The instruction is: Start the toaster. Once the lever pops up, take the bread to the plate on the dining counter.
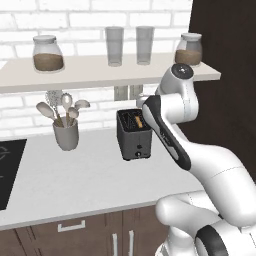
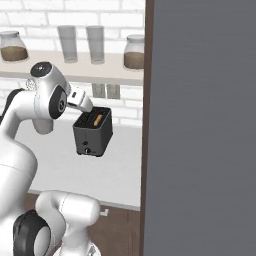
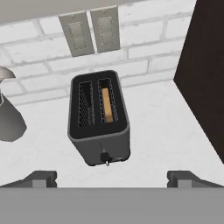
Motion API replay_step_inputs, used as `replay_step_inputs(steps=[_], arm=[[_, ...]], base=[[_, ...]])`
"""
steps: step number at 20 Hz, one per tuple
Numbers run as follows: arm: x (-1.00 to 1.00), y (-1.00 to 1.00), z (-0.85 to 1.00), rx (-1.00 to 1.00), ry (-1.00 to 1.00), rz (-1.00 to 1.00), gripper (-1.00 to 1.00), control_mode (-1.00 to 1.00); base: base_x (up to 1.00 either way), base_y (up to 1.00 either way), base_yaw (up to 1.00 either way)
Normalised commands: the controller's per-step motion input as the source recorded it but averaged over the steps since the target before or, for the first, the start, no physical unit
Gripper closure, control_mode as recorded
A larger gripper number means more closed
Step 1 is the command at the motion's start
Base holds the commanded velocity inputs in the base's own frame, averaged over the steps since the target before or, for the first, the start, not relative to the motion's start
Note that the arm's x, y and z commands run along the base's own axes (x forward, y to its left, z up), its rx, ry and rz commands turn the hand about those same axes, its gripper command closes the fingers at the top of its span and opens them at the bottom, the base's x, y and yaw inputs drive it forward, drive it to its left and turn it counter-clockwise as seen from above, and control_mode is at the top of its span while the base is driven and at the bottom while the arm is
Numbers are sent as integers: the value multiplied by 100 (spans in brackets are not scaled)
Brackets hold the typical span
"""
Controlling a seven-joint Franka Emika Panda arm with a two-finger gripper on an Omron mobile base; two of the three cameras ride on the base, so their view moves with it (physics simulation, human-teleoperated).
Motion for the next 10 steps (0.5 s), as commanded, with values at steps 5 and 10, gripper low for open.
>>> replay_step_inputs(steps=[5, 10], arm=[[0, 0, 0, 0, 0, 0, -100, -100], [0, 0, 0, 0, 0, 0, -100, -100]], base=[[0, 0, 0], [0, 0, 0]])
